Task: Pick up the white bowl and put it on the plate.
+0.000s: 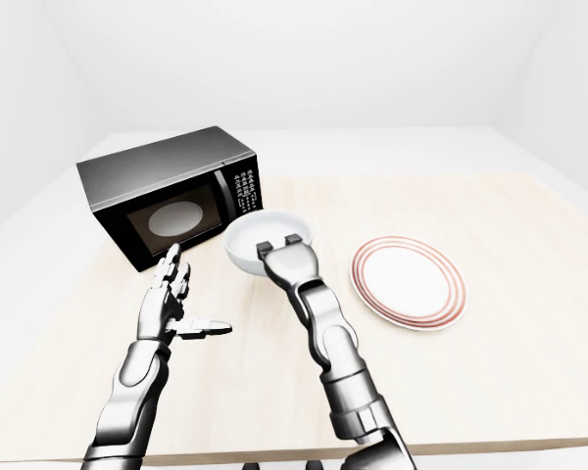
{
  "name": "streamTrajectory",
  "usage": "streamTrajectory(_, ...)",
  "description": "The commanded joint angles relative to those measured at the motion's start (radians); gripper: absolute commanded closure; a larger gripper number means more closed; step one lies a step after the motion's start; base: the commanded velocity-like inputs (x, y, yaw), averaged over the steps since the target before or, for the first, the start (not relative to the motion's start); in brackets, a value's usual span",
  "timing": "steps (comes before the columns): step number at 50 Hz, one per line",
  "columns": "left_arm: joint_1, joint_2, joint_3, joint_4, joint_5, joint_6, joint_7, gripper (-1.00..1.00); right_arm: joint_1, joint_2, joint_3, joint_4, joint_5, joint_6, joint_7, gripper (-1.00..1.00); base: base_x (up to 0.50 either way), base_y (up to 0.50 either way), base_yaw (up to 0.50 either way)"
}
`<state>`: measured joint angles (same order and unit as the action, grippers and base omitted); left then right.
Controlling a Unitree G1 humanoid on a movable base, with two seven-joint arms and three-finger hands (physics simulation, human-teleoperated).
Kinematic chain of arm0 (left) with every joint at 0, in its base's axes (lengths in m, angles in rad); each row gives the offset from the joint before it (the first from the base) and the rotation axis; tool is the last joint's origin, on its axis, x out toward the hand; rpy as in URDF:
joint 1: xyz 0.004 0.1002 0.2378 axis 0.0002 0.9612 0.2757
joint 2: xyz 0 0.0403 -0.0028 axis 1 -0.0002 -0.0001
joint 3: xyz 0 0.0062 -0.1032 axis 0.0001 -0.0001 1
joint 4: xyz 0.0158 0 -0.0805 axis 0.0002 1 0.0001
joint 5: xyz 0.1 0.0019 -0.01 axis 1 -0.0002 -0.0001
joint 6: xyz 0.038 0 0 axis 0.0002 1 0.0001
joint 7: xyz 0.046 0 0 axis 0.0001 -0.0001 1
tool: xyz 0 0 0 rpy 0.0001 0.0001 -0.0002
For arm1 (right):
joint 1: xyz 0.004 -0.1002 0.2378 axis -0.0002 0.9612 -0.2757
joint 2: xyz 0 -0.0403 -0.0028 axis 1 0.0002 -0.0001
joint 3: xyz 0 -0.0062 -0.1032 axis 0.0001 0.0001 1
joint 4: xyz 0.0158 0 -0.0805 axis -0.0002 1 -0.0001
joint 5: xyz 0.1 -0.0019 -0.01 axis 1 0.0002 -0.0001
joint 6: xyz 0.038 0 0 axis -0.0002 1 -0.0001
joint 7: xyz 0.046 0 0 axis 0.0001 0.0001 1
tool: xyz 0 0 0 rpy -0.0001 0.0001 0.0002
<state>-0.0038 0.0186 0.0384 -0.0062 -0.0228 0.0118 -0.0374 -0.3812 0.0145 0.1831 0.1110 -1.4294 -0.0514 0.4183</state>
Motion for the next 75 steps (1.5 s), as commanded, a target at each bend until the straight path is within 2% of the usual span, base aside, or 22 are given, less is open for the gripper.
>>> streamTrajectory(1,0.000,0.000,0.000,0.000,0.000,0.000,0.000,-1.00,-0.029,-0.013,-0.017,0.015,-0.054,-0.013,-0.099,1.00,0.00,0.00,0.00)
streamTrajectory(21,0.000,0.000,0.000,0.000,0.000,0.000,0.000,-1.00,-0.050,-0.038,-0.046,-0.009,-0.070,-0.004,-0.135,1.00,0.00,0.00,0.00)
streamTrajectory(33,0.000,0.000,0.000,0.000,0.000,0.001,0.001,-1.00,-0.059,-0.083,-0.088,-0.002,-0.040,0.001,-0.145,1.00,0.00,0.00,0.00)
streamTrajectory(36,-0.008,0.001,0.002,0.023,-0.002,-0.010,0.000,-1.00,-0.059,-0.094,-0.096,-0.001,-0.031,0.005,-0.147,1.00,0.00,0.00,0.00)
streamTrajectory(39,-0.004,0.000,0.001,0.009,-0.003,0.002,0.002,-1.00,-0.058,-0.107,-0.107,-0.003,-0.021,0.008,-0.145,1.00,0.00,0.00,0.00)
streamTrajectory(46,-0.008,0.001,0.003,0.020,-0.005,-0.005,0.002,-1.00,-0.069,-0.130,-0.129,-0.012,0.002,0.022,-0.139,1.00,0.00,0.00,0.00)
streamTrajectory(49,-0.005,0.001,0.002,0.009,-0.004,0.003,0.002,-1.00,-0.073,-0.140,-0.143,-0.015,0.020,0.028,-0.139,1.00,0.00,0.00,0.00)
streamTrajectory(52,-0.005,0.001,0.002,0.012,-0.004,0.000,0.002,-1.00,-0.073,-0.149,-0.146,-0.013,0.027,0.032,-0.145,1.00,0.00,0.00,0.00)
streamTrajectory(58,-0.007,0.001,0.002,0.023,-0.003,-0.009,0.001,-1.00,-0.065,-0.166,-0.157,-0.001,0.044,0.031,-0.159,1.00,0.00,0.00,0.00)
streamTrajectory(60,-0.003,0.001,0.001,0.011,-0.003,-0.002,0.001,-1.00,-0.064,-0.171,-0.161,-0.001,0.051,0.031,-0.158,1.00,0.00,0.00,0.00)
streamTrajectory(75,-0.005,0.001,0.002,0.020,-0.002,-0.009,0.000,-1.00,-0.054,-0.215,-0.198,0.011,0.092,0.038,-0.174,1.00,0.00,0.00,0.00)
